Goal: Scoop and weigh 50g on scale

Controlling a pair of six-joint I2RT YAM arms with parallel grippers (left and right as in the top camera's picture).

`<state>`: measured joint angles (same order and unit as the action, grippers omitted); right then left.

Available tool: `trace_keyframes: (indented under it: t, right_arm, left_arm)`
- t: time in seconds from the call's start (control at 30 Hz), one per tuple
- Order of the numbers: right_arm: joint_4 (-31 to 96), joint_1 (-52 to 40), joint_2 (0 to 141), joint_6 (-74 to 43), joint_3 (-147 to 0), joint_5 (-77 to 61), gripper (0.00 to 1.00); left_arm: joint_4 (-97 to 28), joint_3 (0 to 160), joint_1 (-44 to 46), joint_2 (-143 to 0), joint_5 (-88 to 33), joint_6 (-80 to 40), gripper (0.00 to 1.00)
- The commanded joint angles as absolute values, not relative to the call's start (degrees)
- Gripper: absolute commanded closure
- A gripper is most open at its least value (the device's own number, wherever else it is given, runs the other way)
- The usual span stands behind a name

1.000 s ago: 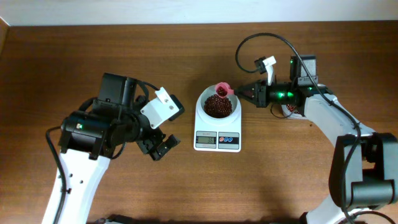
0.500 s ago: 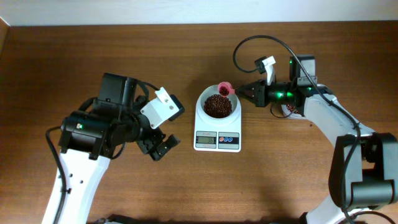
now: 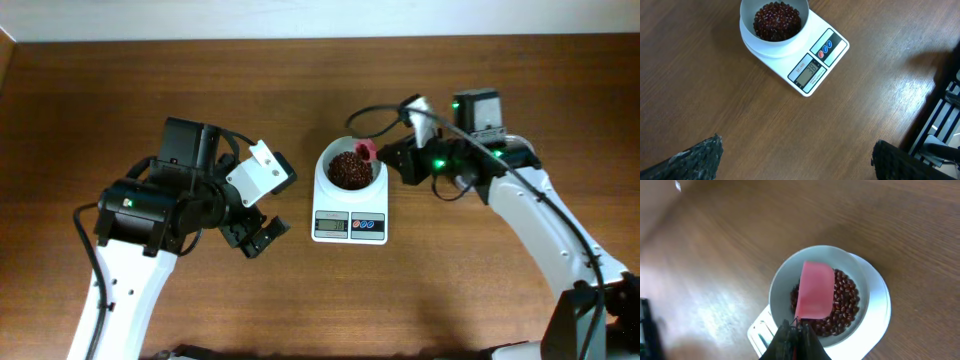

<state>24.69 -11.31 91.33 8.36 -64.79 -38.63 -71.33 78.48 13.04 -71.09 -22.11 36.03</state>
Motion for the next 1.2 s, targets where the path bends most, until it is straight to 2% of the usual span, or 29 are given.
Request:
trace_keyframes:
  t: [0.0, 0.17, 0.23, 0.33, 0.43, 0.5, 0.57, 0.6, 0.63, 0.67, 0.73, 0.77, 0.83, 0.9, 0.93, 1.0, 1.07, 1.13, 1.17]
  right_arm:
    - [24.77, -14.87, 89.47, 10.33, -65.84, -29.19, 0.96]
    - [25.10, -17.72, 86.52, 11.90, -66.28, -24.91, 0.96]
    - [26.15, -17.65, 86.61, 11.97, -66.28, -18.15, 0.96]
    - [27.90, -18.39, 86.59, 14.85, -66.28, -27.46, 0.96]
    - [27.75, -18.74, 86.56, 12.78, -66.35, -16.53, 0.96]
    - [27.16, -18.74, 86.21, 14.20, -66.35, -25.96, 0.96]
    - [25.80, -18.76, 86.50, 12.82, -66.35, -20.47, 0.96]
    - [26.22, -18.74, 86.50, 12.62, -66.35, -22.06, 0.96]
    - [25.91, -18.74, 86.50, 14.13, -66.35, -30.11, 0.96]
    - [25.17, -18.74, 86.63, 16.38, -66.32, -32.29, 0.96]
    - [25.54, -18.81, 86.63, 12.51, -66.35, -21.39, 0.96]
    - [26.11, -18.79, 86.61, 11.77, -66.35, -21.74, 0.96]
    - [25.74, -18.81, 86.61, 16.69, -66.32, -31.46, 0.96]
    - [25.98, -18.81, 86.61, 12.45, -66.32, -18.87, 0.96]
    - [26.50, -18.81, 86.61, 10.09, -66.32, -17.43, 0.96]
    - [25.26, -18.79, 86.59, 14.04, -66.32, -28.40, 0.96]
    - [24.91, -18.76, 86.59, 11.92, -66.32, -21.52, 0.96]
    - [24.80, -18.74, 86.61, 14.72, -66.32, -27.88, 0.96]
    - [24.67, -18.61, 86.59, 13.85, -66.35, -23.66, 0.96]
  left_arm:
    - [-71.26, 78.35, 12.69, -70.89, -22.74, 36.91, 0.01]
    - [-71.26, 78.35, 12.69, -70.91, -22.74, 36.91, 0.01]
    - [-71.26, 78.35, 12.69, -70.91, -22.72, 36.91, 0.01]
    - [-71.26, 78.35, 12.69, -70.91, -22.72, 36.91, 0.01]
    - [-71.26, 78.35, 12.69, -70.91, -22.72, 36.91, 0.01]
    - [-71.26, 78.35, 12.69, -70.91, -22.72, 36.91, 0.01]
    - [-71.26, 78.35, 12.69, -70.91, -22.74, 36.91, 0.01]
    - [-71.26, 78.35, 12.69, -70.91, -22.72, 36.91, 0.01]
    - [-71.26, 78.35, 12.69, -70.91, -22.72, 36.91, 0.01]
    - [-71.26, 78.35, 12.69, -70.91, -22.72, 36.91, 0.01]
    - [-71.26, 78.35, 12.69, -70.91, -22.72, 36.91, 0.01]
    - [-71.26, 78.35, 12.69, -70.91, -22.74, 36.91, 0.01]
    - [-71.26, 78.35, 12.69, -70.91, -22.72, 36.91, 0.01]
    - [-71.26, 78.35, 12.69, -70.91, -22.72, 36.91, 0.01]
    - [-71.26, 78.35, 12.69, -70.91, -22.74, 36.91, 0.01]
    - [-71.26, 78.35, 12.69, -70.91, -22.72, 36.91, 0.01]
    - [-71.26, 78.35, 12.69, -70.91, -22.74, 36.91, 0.01]
    - [-71.26, 78.35, 12.69, -70.91, -22.74, 36.91, 0.01]
    - [-71.26, 78.35, 12.69, -70.91, -22.72, 36.91, 0.01]
